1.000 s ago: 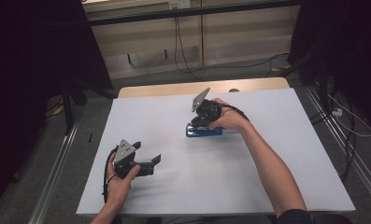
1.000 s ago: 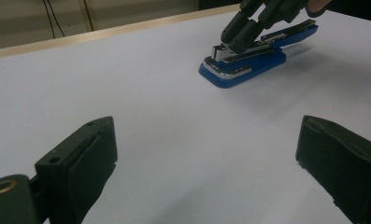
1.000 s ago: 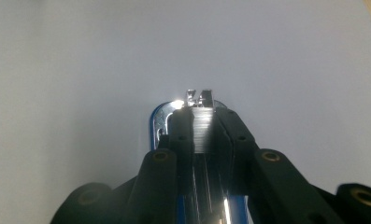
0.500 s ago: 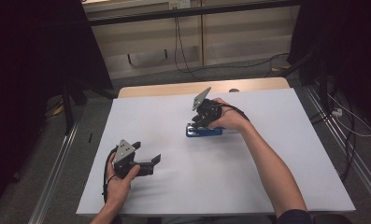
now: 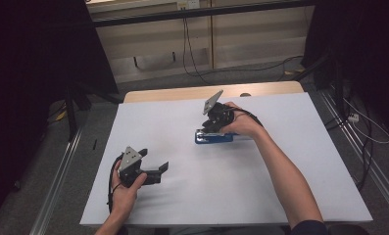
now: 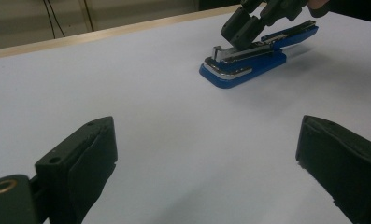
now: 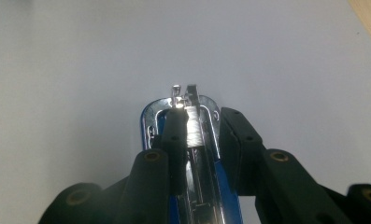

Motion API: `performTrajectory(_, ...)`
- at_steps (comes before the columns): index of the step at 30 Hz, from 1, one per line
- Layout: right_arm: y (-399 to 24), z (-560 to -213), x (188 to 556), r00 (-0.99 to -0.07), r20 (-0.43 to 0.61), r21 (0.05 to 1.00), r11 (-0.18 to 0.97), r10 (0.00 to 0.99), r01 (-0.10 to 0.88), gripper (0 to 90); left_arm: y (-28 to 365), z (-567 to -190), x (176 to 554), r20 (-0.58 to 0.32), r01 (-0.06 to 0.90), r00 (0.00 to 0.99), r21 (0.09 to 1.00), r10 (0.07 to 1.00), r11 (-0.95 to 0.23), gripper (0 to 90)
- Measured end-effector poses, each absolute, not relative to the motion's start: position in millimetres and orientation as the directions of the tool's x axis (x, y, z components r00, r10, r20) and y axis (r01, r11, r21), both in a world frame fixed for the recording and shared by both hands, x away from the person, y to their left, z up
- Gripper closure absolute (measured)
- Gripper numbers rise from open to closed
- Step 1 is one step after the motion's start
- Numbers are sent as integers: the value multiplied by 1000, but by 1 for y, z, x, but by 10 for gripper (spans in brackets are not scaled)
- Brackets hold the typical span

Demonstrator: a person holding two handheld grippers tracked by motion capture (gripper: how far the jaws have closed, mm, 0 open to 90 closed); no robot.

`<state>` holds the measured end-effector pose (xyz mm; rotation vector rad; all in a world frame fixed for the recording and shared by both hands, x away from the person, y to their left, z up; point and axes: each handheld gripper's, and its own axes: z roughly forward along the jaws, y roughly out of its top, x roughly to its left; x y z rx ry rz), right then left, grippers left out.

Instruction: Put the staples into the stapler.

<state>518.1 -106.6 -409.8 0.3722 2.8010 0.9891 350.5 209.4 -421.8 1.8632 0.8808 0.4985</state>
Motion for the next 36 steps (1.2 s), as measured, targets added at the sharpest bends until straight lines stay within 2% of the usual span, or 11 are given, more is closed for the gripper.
performTrajectory(6, -107, -412, 516, -948, -32, 653, 724, 317, 221, 673, 209, -422, 351, -41, 356, 656, 897, 754, -262, 55)
performTrajectory(17, -122, -414, 513, -869, 41, 727, 582, 494, 365, 371, 209, -422, 351, -41, 360, 653, 895, 756, -263, 55)
performTrajectory(25, -128, -417, 504, -838, 57, 753, 528, 542, 393, 238, 208, -423, 351, -40, 361, 653, 894, 756, -265, 55)
performTrajectory(28, -130, -418, 502, -813, 58, 763, 500, 579, 410, 148, 208, -423, 351, -39, 361, 653, 894, 756, -265, 55)
performTrajectory(32, -132, -419, 497, -790, 64, 771, 473, 609, 427, 77, 209, -423, 351, -40, 362, 654, 894, 756, -266, 55)
performTrajectory(36, -135, -420, 493, -765, 34, 767, 474, 644, 433, 65, 208, -423, 351, -40, 361, 654, 894, 755, -266, 55)
